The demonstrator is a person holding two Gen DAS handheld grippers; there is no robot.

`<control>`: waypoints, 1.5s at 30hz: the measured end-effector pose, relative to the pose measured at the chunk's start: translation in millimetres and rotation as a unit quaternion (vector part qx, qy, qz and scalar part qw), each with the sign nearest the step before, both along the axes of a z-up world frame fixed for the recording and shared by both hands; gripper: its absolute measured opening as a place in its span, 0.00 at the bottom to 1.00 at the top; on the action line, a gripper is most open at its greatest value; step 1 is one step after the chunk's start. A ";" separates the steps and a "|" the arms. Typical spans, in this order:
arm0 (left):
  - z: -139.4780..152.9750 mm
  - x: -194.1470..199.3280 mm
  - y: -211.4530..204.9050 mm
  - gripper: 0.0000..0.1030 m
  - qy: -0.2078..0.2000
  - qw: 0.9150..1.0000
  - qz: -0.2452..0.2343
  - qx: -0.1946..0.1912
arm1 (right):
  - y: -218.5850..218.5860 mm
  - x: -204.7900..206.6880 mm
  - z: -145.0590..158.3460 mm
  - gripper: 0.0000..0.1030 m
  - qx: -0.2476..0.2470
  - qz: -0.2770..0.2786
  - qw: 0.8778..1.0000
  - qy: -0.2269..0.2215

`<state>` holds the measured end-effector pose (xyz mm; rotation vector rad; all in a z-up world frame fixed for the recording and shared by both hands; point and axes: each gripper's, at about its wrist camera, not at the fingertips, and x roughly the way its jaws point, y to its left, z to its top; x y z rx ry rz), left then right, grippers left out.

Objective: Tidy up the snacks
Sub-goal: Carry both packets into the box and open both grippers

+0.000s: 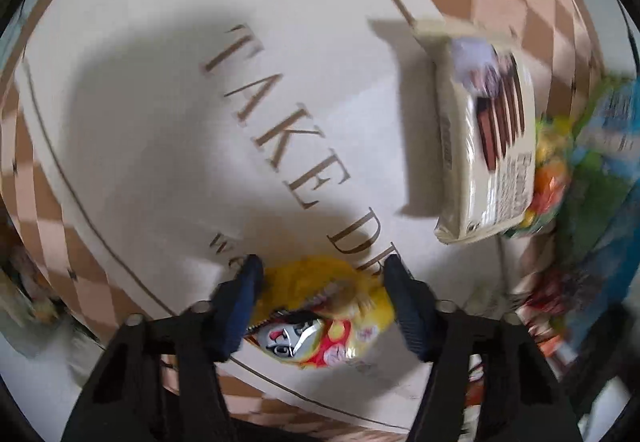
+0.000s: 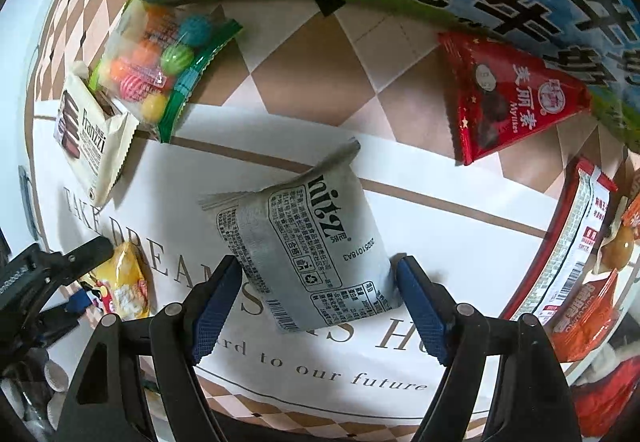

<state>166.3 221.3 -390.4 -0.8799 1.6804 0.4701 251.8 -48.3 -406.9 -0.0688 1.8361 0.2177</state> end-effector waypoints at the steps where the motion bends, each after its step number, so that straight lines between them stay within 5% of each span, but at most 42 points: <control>1: -1.3 3.3 -4.8 0.45 0.002 1.000 -0.018 0.004 | 4.3 -0.9 -0.5 0.80 -0.005 0.006 1.000 -0.003; 4: 2.3 14.0 -22.9 0.30 -0.004 0.996 -0.079 0.036 | 15.8 -5.7 0.4 0.78 -0.021 0.034 0.999 -0.023; 9: 10.4 20.6 -44.0 0.20 -0.018 0.988 -0.141 0.060 | 28.1 -22.9 5.0 0.71 -0.028 0.064 0.996 -0.057; 18: 49.4 15.1 -58.2 0.18 -0.062 0.983 -0.165 0.053 | 14.5 -53.7 27.5 0.71 -0.002 0.047 0.996 -0.075; 25: 106.5 26.0 -72.3 0.18 -0.117 0.977 -0.177 0.032 | -14.7 -56.4 80.6 0.71 0.045 0.016 0.995 -0.091; 29: 150.8 44.9 -80.2 0.18 -0.161 0.967 -0.197 0.022 | -22.3 -46.3 136.8 0.71 0.075 -0.003 0.990 -0.118; 37: 228.4 121.0 -140.6 0.18 -0.237 0.933 -0.269 0.029 | -56.0 16.1 226.9 0.71 0.106 -0.056 0.975 -0.186; 45: 245.1 208.3 -194.7 0.19 -0.250 0.902 -0.346 0.061 | -103.7 75.9 250.9 0.71 0.068 -0.110 0.966 -0.223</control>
